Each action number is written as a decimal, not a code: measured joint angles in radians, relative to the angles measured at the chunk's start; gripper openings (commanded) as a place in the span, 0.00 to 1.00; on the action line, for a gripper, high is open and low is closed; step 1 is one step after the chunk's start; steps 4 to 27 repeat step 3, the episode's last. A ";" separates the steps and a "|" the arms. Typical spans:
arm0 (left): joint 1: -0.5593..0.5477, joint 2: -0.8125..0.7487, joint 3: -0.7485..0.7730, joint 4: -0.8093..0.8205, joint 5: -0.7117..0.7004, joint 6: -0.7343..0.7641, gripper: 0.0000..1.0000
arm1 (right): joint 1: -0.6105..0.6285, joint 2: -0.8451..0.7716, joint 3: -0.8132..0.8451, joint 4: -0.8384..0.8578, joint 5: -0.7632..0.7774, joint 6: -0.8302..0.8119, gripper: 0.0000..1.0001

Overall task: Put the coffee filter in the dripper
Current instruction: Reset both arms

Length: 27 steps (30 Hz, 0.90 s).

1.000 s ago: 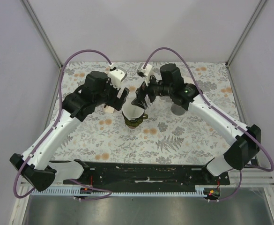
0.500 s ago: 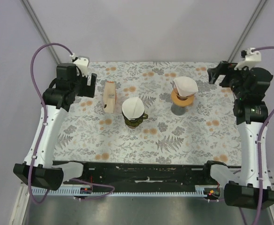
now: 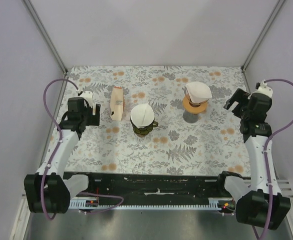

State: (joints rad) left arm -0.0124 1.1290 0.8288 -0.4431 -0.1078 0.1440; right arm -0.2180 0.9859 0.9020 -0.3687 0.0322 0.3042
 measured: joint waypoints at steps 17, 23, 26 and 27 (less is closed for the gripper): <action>0.000 -0.037 -0.059 0.105 -0.014 0.000 0.95 | 0.000 -0.020 -0.044 0.016 0.020 0.024 0.98; 0.000 -0.037 -0.059 0.105 -0.014 0.000 0.95 | 0.000 -0.020 -0.044 0.016 0.020 0.024 0.98; 0.000 -0.037 -0.059 0.105 -0.014 0.000 0.95 | 0.000 -0.020 -0.044 0.016 0.020 0.024 0.98; 0.000 -0.037 -0.059 0.105 -0.014 0.000 0.95 | 0.000 -0.020 -0.044 0.016 0.020 0.024 0.98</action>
